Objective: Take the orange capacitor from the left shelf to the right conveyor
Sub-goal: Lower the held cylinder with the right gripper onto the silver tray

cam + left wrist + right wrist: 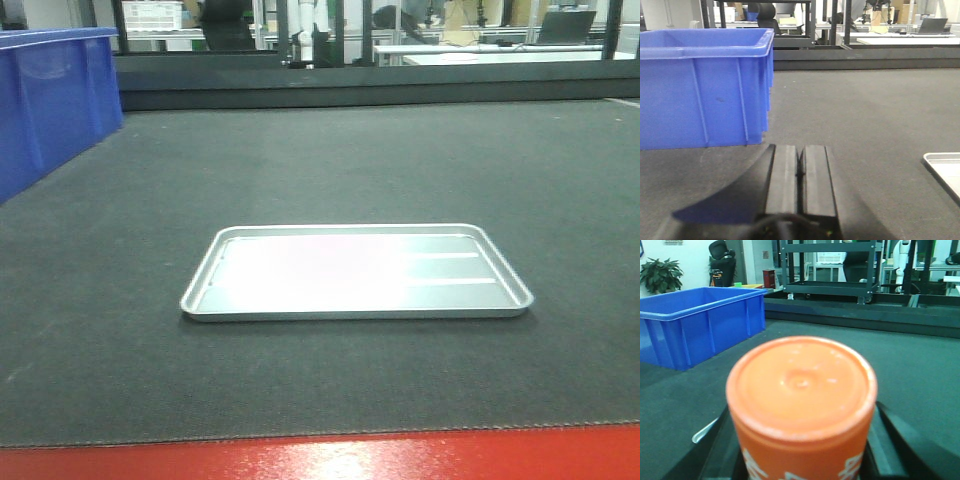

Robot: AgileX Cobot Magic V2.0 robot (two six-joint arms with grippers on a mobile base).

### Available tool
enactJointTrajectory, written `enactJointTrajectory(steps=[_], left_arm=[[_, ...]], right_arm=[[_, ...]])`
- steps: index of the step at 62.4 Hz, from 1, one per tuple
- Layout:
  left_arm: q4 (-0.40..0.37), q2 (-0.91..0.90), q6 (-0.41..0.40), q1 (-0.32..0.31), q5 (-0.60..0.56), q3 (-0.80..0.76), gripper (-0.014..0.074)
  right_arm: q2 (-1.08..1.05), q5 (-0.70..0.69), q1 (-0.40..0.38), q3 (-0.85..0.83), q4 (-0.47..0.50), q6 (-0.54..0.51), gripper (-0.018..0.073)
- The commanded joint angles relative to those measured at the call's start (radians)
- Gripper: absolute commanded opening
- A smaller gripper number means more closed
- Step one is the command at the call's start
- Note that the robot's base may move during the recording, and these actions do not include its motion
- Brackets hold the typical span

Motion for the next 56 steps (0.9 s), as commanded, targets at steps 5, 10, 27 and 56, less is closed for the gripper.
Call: enactJointTrajectory(steps=[5,10,27,56], left_arm=[[-0.005,0.01,0.0,-0.005,-0.09,-0.008,-0.0105],[-0.005,0.01,0.0,-0.005,-0.09,-0.008,-0.0105],[-0.005,0.01,0.0,-0.005,-0.09,-0.008,-0.0105],[-0.005,0.01,0.0,-0.005,-0.09,-0.008,-0.0105]], right_arm=[[0.012,-0.089,-0.003,-0.027,-0.01,-0.01,0.0049],[0.012,-0.089,-0.003,-0.027,-0.01,-0.01,0.0049],[0.09,-0.215,-0.003,-0.027,-0.005,-0.009,0.0049],[0.969,-0.796,0.033,-0.126,-0.014,-0.006,0.0049]])
